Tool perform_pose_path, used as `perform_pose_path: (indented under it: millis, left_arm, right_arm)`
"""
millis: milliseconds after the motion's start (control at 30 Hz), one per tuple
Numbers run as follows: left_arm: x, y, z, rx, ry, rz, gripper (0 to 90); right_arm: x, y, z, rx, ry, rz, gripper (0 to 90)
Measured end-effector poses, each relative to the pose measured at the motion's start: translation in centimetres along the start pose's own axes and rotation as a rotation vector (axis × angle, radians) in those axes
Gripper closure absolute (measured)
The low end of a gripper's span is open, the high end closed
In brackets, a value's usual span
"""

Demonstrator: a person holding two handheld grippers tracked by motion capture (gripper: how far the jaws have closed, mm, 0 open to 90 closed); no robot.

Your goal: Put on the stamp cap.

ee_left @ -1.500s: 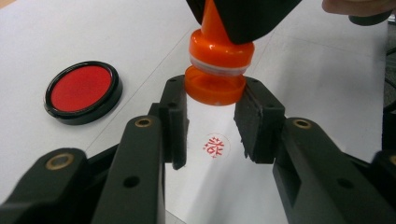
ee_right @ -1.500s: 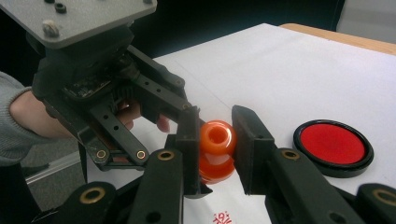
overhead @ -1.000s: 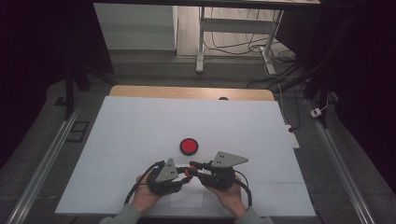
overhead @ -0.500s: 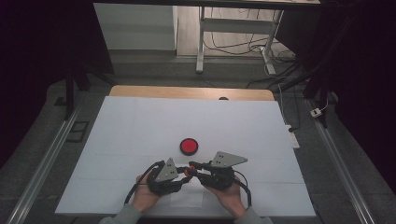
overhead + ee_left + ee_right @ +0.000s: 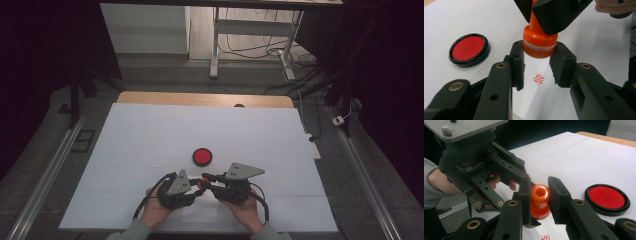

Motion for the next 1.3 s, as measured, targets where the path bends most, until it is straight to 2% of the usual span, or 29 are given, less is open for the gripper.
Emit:
perform_pose_path:
  millis: [567, 800, 1133, 1300]
  left_arm:
    - [-0.1, 0.04, 0.11, 0.001, 0.011, 0.003, 65.6]
    - [-0.13, 0.06, 0.25, 0.01, 0.029, 0.002, 65.7]
    - [-0.19, 0.1, 0.36, -0.002, 0.032, 0.003, 65.8]
    - [-0.2, 0.13, 0.46, -0.006, 0.038, 0.001, 65.8]
  right_arm:
    - [0.02, -0.12, 0.05, 0.007, 0.0, 0.004, 72.4]
    - [0.05, -0.21, 0.08, 0.007, 0.001, 0.005, 72.6]
    - [0.04, -0.33, 0.07, 0.011, 0.005, 0.014, 72.7]
    - [0.09, -0.42, -0.09, -0.009, -0.004, 0.015, 72.8]
Point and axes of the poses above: each handheld gripper's, and its own axes: x roughly forward along the jaws, y roughly out of its top, z roughly to its right, the point moved 2 cm from there along x, roughly forward along the jaws, and after that the axes turned 2 degrees about -z, right-handed, at the moved point
